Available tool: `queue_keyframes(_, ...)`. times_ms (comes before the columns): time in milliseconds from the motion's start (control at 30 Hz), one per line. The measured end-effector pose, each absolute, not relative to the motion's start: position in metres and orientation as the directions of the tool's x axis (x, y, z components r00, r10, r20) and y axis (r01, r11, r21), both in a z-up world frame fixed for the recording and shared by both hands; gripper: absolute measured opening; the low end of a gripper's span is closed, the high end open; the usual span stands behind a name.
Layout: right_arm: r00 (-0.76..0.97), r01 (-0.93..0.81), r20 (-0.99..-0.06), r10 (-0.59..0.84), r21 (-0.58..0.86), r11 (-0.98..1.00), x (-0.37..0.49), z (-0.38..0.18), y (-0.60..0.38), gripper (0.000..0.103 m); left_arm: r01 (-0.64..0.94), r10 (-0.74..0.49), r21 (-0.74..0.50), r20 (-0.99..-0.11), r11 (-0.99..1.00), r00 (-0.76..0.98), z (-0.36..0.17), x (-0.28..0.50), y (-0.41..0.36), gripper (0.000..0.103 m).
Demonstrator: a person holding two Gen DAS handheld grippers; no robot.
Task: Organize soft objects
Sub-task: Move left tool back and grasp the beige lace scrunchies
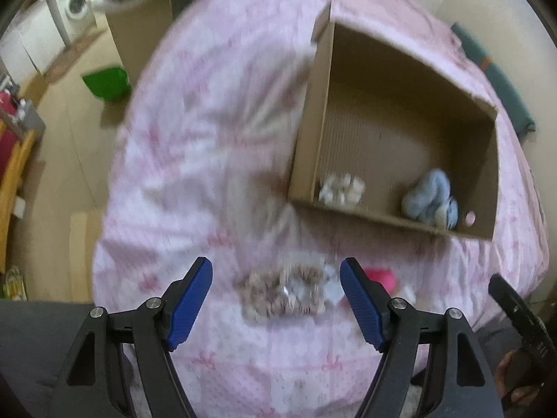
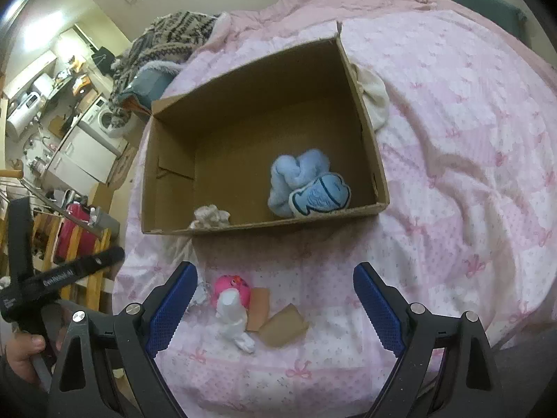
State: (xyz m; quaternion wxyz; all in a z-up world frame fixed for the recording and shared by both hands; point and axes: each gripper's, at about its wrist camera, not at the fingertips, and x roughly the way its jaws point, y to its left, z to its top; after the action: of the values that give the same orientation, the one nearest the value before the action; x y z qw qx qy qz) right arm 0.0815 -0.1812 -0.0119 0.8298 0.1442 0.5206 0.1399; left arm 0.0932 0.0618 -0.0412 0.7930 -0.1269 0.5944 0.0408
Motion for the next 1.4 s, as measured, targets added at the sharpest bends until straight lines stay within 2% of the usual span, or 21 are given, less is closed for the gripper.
queue_keyframes(300, 0.382, -0.079, -0.851, 0.361, 0.359, 0.93, 0.085, -0.023, -0.176, 0.097, -0.283, -0.146, -0.174, -0.982, 0.943, 0.117, -0.102, 0.098, 0.063, 0.074)
queue_keyframes(533, 0.362, -0.086, -0.865, 0.347, 0.34, 0.936, 0.088, -0.029, -0.171, 0.097, -0.288, -0.207, -0.236, -0.97, 0.928, 0.129, -0.11, 0.101, 0.055, 0.074)
queue_keyframes(833, 0.348, -0.087, -0.875, 0.336, 0.327, 0.941, 0.089, -0.034, -0.169, 0.097, -0.258, -0.136, -0.155, -0.987, 0.954, 0.089, -0.13, 0.117, 0.034, 0.073)
queue_keyframes(900, 0.348, -0.089, -0.876, 0.335, 0.325, 0.942, 0.089, -0.035, -0.168, 0.097, -0.26, -0.126, -0.148, -0.987, 0.954, 0.097, -0.131, 0.118, 0.035, 0.066)
queue_keyframes(933, 0.348, -0.089, -0.875, 0.335, 0.325, 0.941, 0.089, -0.035, -0.168, 0.097, -0.263, -0.127, -0.148, -0.987, 0.953, 0.096, -0.131, 0.118, 0.036, 0.058)
queue_keyframes(1000, 0.348, -0.085, -0.876, 0.335, 0.326, 0.942, 0.089, -0.035, -0.168, 0.097, -0.272, -0.131, -0.151, -0.987, 0.95, 0.091, -0.133, 0.117, 0.037, 0.049)
queue_keyframes(1167, 0.346, -0.082, -0.876, 0.336, 0.328, 0.941, 0.09, -0.036, -0.169, 0.097, -0.283, -0.128, -0.152, -0.987, 0.947, 0.102, -0.131, 0.116, 0.044, 0.018)
queue_keyframes(1267, 0.343, -0.083, -0.877, 0.336, 0.328, 0.941, 0.09, -0.036, -0.169, 0.097, -0.277, -0.125, -0.151, -0.986, 0.949, 0.109, -0.126, 0.117, 0.045, 0.013)
queue_keyframes(1400, 0.321, -0.067, -0.878, 0.356, 0.354, 0.933, 0.09, -0.04, -0.174, 0.097, -0.257, -0.131, -0.163, -0.982, 0.952, 0.137, -0.11, 0.116, 0.048, 0.011)
